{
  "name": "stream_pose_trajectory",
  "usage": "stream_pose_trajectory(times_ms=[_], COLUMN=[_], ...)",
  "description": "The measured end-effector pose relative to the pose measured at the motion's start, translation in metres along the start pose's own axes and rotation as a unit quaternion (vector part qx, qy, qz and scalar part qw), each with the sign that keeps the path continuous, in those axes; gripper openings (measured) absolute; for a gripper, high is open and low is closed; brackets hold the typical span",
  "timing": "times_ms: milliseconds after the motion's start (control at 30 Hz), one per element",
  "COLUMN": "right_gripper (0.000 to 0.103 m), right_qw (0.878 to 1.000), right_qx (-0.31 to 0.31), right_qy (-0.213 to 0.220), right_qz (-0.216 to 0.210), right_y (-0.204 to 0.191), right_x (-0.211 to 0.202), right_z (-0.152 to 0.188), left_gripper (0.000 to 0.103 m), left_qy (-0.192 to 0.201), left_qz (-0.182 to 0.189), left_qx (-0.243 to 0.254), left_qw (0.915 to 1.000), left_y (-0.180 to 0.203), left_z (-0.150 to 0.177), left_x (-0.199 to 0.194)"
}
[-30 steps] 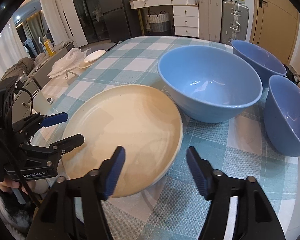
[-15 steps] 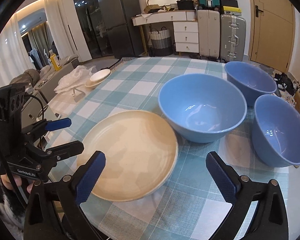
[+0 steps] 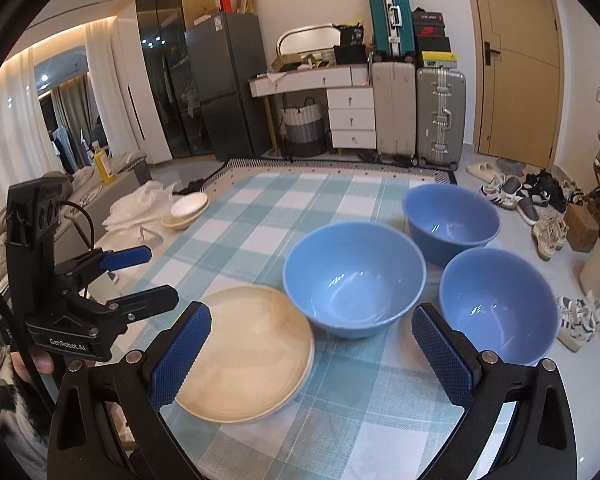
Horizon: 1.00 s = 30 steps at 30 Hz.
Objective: Organize plates and bowls
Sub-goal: 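Move both tools toward the light-blue bowls beyond the cream plate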
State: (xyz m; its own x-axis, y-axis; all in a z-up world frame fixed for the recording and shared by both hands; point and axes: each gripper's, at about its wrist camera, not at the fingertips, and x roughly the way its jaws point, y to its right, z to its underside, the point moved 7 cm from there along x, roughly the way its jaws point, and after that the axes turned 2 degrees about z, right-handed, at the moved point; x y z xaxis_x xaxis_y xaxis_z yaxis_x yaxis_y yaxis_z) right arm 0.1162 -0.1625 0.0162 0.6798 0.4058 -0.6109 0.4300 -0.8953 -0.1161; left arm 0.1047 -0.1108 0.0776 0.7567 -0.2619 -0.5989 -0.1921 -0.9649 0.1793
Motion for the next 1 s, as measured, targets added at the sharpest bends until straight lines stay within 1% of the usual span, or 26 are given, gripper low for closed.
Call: stream_pose_trajectory(times_ms=[133,267,467,633,733,1000], right_gripper=[0.102,0.102,0.102,0.102,0.102,0.102], right_qw=[1.000,0.999,0.997,0.996,0.996,0.995], right_qx=[0.006,0.013,0.039,0.049,0.061,0.073], right_qy=[0.026,0.046,0.057,0.055,0.052,0.034], right_qz=[0.004,0.012,0.025,0.045,0.048,0.064], right_y=[0.012,0.024,0.051,0.077,0.091,0.123], right_x=[-0.024,-0.045,-0.066,-0.065,-0.062,-0.038], right_z=[-0.019,-0.036,-0.054,-0.069,-0.074,-0.087], left_gripper=[0.101,0.101,0.101,0.101,0.101,0.101], left_qy=[0.014,0.018,0.017,0.013,0.010,-0.009], left_qz=[0.008,0.014,0.023,0.024,0.027,0.030], left_qx=[0.015,0.022,0.029,0.032,0.032,0.028], left_qw=[0.9998,0.9995,0.9992,0.9991,0.9990,0.9991], left_y=[0.018,0.032,0.050,0.056,0.060,0.065], left_z=[-0.023,-0.042,-0.067,-0.089,-0.101,-0.128], left_x=[-0.005,-0.007,0.000,0.012,0.021,0.066])
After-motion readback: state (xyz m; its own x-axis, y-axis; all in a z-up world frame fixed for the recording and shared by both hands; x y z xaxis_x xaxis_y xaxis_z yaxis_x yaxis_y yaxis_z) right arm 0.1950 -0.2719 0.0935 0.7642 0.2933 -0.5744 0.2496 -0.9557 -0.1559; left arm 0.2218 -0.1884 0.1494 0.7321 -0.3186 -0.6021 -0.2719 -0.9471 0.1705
